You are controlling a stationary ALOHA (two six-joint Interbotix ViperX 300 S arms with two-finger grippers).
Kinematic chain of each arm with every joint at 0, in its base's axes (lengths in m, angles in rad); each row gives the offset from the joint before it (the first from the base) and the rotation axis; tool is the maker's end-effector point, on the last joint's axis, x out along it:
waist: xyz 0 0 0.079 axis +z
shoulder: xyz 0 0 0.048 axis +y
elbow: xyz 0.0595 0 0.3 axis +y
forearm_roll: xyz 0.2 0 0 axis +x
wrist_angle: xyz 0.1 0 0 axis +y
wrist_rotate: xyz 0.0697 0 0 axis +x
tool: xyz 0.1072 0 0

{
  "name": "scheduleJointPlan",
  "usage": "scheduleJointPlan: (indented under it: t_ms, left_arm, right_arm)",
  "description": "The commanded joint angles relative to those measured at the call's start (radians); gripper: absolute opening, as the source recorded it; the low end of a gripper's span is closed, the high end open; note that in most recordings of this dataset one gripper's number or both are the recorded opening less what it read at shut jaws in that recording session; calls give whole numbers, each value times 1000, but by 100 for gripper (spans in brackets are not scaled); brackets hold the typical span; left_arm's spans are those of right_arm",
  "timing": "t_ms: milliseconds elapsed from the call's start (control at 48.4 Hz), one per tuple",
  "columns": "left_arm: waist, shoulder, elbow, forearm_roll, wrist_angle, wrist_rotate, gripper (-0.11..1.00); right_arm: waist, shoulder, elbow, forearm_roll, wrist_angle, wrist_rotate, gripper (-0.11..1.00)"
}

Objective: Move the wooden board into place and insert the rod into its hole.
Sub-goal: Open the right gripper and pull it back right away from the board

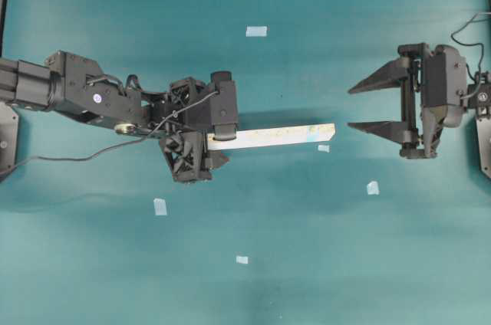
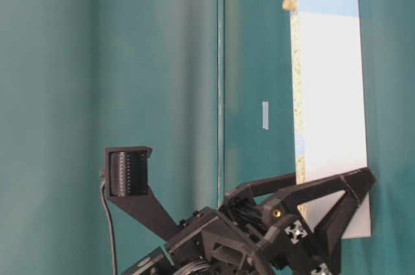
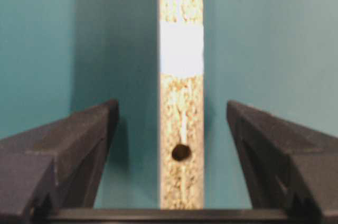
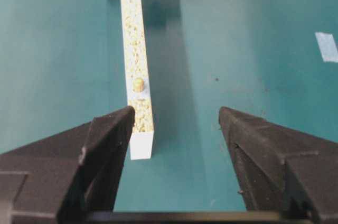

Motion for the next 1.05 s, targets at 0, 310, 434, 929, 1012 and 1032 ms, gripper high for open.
scheduleJointPlan:
  t_ms: [0,310,434,929,1012,1032]
  left_arm:
    - [-2,-60,-8,3,-6,9,80]
    - [-2,-187,41,3,-6,9,80]
    - [-2,-242,72,3,-6,9,79]
    - [-2,-370,186,2,-15,23,79]
    - [-2,-396,209,3,-26,43,79]
    - [-2,-402,215,3,-31,48,79]
  right_arm:
    - [6,-8,-8,0,-5,12,79]
    - [9,-8,-3,0,0,43,79]
    - [9,-11,6,-2,0,43,79]
    - [9,-244,115,0,38,44,79]
    - [9,-314,138,0,77,43,78]
    - [9,-333,144,-2,87,44,78]
